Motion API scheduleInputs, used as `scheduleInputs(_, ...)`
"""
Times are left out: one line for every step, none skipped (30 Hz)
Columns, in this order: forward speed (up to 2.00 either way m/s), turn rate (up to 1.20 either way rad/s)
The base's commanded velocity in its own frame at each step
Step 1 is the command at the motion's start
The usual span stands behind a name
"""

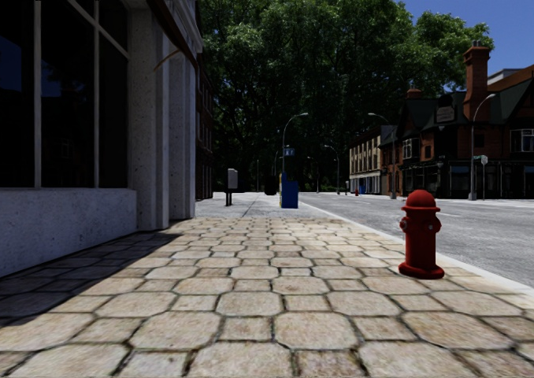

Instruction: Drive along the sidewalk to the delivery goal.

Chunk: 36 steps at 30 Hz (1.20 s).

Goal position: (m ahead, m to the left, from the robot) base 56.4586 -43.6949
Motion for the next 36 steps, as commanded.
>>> scheduleInputs(2.00,0.00)
scheduleInputs(2.00,0.00)
scheduleInputs(2.00,0.00)
scheduleInputs(2.00,0.00)
scheduleInputs(2.00,0.00)
scheduleInputs(2.00,0.00)
scheduleInputs(2.00,0.00)
scheduleInputs(2.00,0.00)
scheduleInputs(2.00,0.00)
scheduleInputs(2.00,0.00)
scheduleInputs(2.00,0.00)
scheduleInputs(2.00,0.00)
scheduleInputs(2.00,0.00)
scheduleInputs(2.00,0.00)
scheduleInputs(2.00,0.00)
scheduleInputs(2.00,0.00)
scheduleInputs(2.00,0.00)
scheduleInputs(2.00,0.00)
scheduleInputs(2.00,0.00)
scheduleInputs(2.00,0.00)
scheduleInputs(2.00,0.00)
scheduleInputs(2.00,0.00)
scheduleInputs(2.00,0.00)
scheduleInputs(2.00,0.00)
scheduleInputs(2.00,0.00)
scheduleInputs(2.00,0.00)
scheduleInputs(2.00,0.00)
scheduleInputs(2.00,0.00)
scheduleInputs(2.00,0.00)
scheduleInputs(2.00,0.00)
scheduleInputs(2.00,0.00)
scheduleInputs(2.00,0.00)
scheduleInputs(2.00,0.00)
scheduleInputs(2.00,0.00)
scheduleInputs(2.00,0.00)
scheduleInputs(2.00,0.00)
